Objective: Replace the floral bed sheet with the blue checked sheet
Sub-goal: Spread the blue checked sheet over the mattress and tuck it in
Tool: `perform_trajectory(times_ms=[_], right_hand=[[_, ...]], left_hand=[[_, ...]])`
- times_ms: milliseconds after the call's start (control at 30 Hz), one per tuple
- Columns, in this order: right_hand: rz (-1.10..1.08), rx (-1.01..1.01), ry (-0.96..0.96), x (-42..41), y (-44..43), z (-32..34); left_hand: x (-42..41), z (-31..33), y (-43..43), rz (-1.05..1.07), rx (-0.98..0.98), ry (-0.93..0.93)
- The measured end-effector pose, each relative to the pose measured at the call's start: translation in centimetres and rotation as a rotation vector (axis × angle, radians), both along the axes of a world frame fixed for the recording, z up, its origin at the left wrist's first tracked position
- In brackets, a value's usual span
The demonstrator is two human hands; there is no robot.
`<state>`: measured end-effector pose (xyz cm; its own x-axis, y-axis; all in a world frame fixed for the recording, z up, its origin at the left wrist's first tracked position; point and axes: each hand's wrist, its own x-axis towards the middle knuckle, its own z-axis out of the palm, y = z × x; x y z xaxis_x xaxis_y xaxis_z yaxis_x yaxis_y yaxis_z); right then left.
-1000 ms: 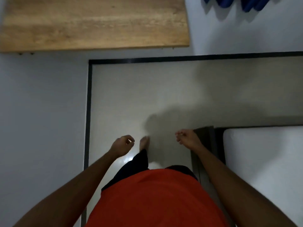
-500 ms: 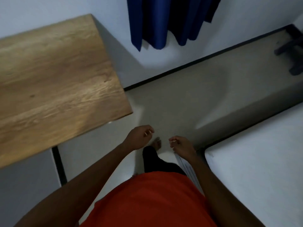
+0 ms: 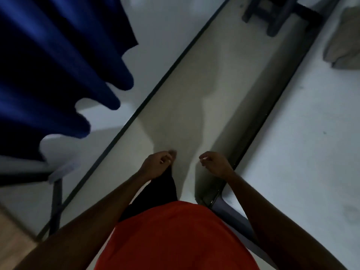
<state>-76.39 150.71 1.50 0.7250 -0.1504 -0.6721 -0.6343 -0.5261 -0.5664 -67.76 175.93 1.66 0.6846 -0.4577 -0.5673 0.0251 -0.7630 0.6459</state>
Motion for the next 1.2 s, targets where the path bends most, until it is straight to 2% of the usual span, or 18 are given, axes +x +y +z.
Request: perform_trajectory(times_ms=[267, 500, 767, 1033, 1200], right_hand=[[-0.28, -0.011, 0.056, 10.2, -12.8, -0.5], [-0.513, 0.044, 0.04, 20.0, -23.2, -0.5], [-0.609, 0.075, 0.008, 30.3, -37.7, -0.7], [-0.472, 0.045, 0.078, 39.8, -55.1, 0.1], [-0.543, 0.02, 0.024, 47.1, -66.1, 0.7]], left_hand=[[16.3, -2.9, -11.2, -0.148, 0.067, 0.077], [32.3, -1.8, -26.4, -0.277, 0.092, 0.054], [45.6, -1.8, -44.1, -0.291, 0.067, 0.018], [52.9, -0.9, -60.6, -0.268, 0.073, 0.08], [58.4, -1.1, -71.0, -0.295, 0.021, 0.073]])
